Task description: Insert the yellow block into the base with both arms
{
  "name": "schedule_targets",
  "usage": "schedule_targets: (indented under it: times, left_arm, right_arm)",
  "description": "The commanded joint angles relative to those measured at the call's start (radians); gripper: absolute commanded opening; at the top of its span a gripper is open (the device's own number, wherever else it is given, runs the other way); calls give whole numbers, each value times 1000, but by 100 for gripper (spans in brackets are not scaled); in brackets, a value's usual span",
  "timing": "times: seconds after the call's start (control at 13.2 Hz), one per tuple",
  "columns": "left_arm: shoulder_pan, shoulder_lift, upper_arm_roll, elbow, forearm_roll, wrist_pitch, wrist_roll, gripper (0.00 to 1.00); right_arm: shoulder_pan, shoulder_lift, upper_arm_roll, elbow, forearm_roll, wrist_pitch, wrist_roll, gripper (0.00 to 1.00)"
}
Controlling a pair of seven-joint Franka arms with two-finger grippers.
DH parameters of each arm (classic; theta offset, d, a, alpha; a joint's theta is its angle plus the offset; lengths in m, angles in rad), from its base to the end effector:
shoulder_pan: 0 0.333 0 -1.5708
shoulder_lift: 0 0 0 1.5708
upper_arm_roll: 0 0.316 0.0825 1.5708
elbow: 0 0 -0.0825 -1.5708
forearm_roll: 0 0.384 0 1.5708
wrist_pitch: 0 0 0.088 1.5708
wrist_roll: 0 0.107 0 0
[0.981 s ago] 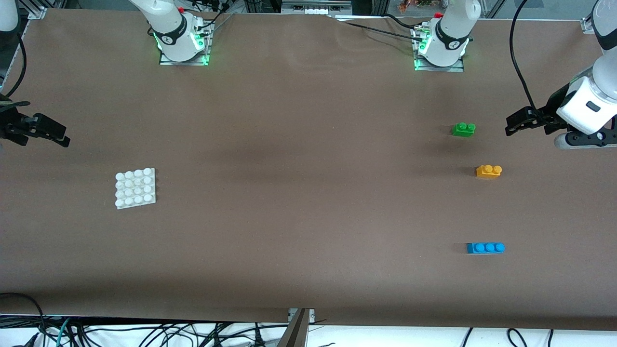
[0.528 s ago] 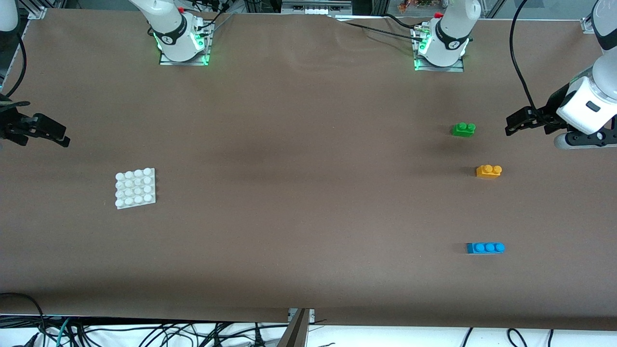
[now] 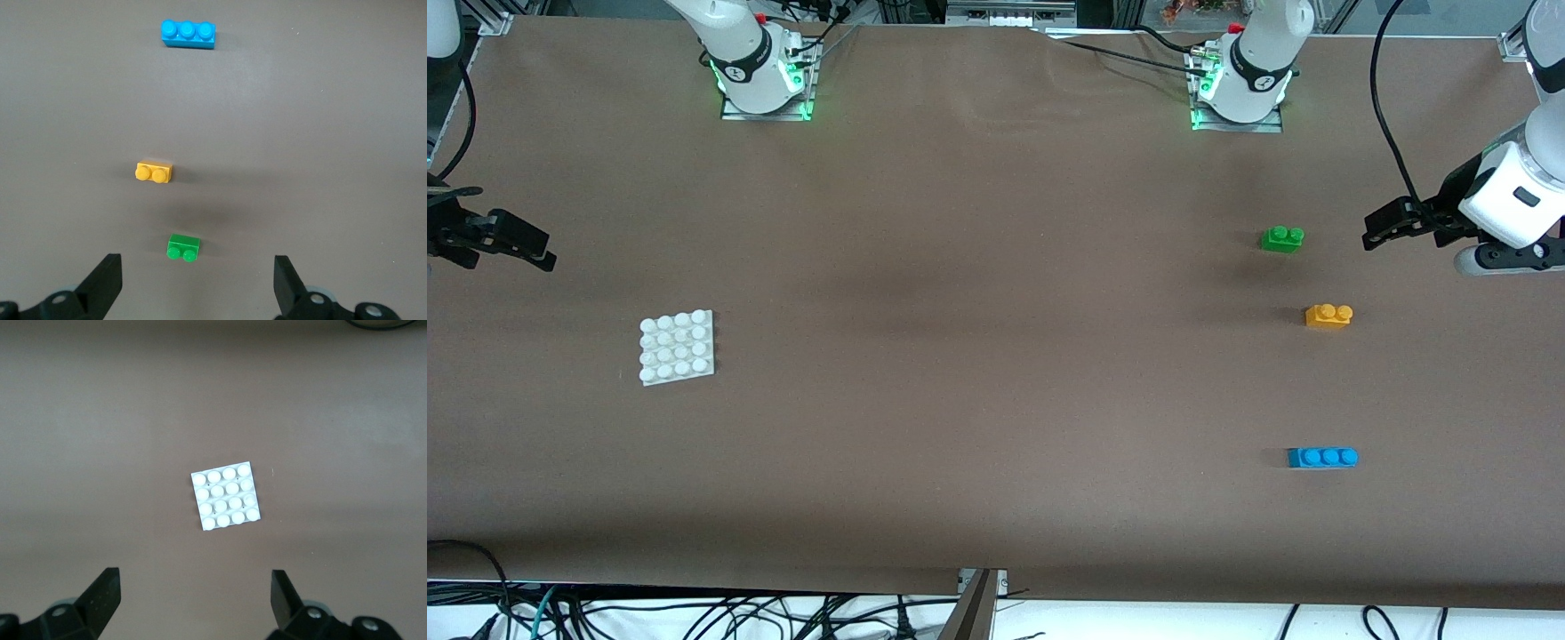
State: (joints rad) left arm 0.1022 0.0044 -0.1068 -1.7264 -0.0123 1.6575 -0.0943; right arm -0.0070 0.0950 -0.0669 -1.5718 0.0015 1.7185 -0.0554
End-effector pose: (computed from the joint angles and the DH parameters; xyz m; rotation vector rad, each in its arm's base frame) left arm 0.5560 -0.0037 0.5558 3.1272 0.1427 -0.1156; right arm 0.5941 -0.0421 0.5829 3.1322 -0.0285 0.0807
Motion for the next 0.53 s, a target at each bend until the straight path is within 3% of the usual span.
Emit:
schedule_targets:
  times: [0.0,0.45]
  left_arm:
    - [10,-21,-2,-18,-17,-5,21,100]
    - [10,-21,-2,-18,-17,-5,21,100]
  right_arm:
    - [-7,5,6,18,-11,-13,-11,100]
    - [-5,37,6,12,-17,-16,-4,100]
